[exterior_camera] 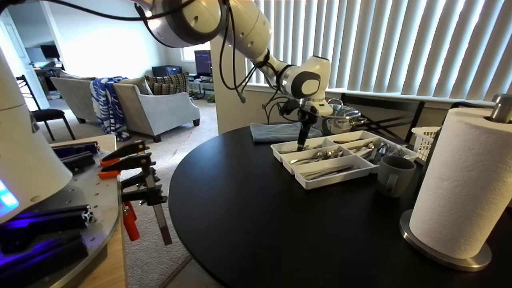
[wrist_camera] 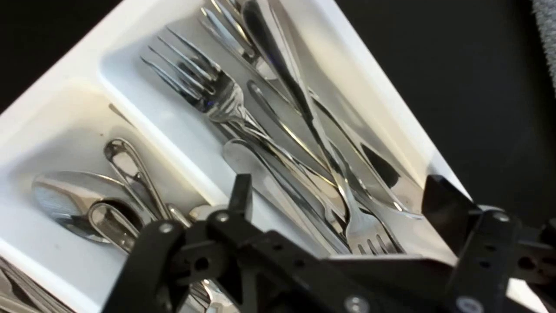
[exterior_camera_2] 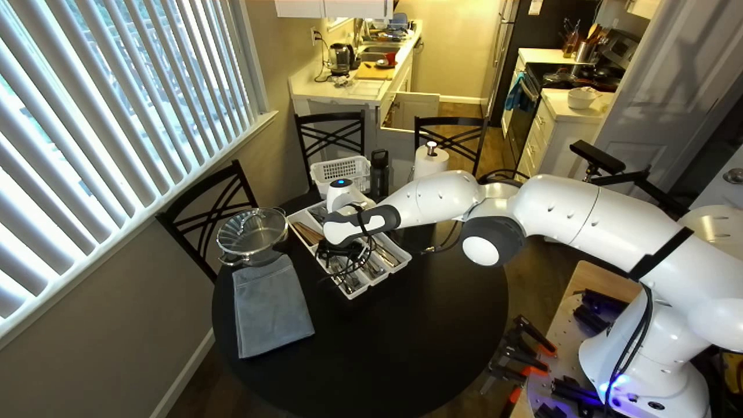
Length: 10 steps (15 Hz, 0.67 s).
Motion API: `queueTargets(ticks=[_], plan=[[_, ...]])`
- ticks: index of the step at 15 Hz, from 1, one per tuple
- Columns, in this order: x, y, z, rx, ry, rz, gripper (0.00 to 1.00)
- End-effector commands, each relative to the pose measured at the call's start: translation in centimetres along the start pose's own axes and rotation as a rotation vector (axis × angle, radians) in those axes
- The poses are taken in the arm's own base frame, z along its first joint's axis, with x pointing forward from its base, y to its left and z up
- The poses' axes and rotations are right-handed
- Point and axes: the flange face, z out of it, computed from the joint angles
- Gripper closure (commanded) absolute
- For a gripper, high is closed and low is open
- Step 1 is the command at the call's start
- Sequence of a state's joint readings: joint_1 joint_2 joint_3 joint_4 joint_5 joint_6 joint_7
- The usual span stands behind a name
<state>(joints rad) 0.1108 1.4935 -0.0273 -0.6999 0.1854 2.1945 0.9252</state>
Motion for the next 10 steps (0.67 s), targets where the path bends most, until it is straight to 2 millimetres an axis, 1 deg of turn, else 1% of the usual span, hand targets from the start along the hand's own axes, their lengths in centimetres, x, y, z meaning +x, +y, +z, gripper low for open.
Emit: queueTargets(ticks=[1,3,6,7,8,9,10], plan=[[-0.55,0.01,0.50,-0.050,0.052,0.001,0.00],[-1.13,-0.07,0.62,-0.066,0.023,0.009,0.00],[-1.37,0.07,0.58,-0.058,-0.053,0.051,0.00],[-1.32,0.23,0.65,-0.063,-0.063,0.074,0.12],[-1.29,0.42,0.70,-0.071,-0.076,0.090,0.18],[-1.37,0.60,0.87,-0.080,-0.091,0.101,0.11],[-1.52,0.72,1.02,-0.087,-0.106,0.107,0.10]])
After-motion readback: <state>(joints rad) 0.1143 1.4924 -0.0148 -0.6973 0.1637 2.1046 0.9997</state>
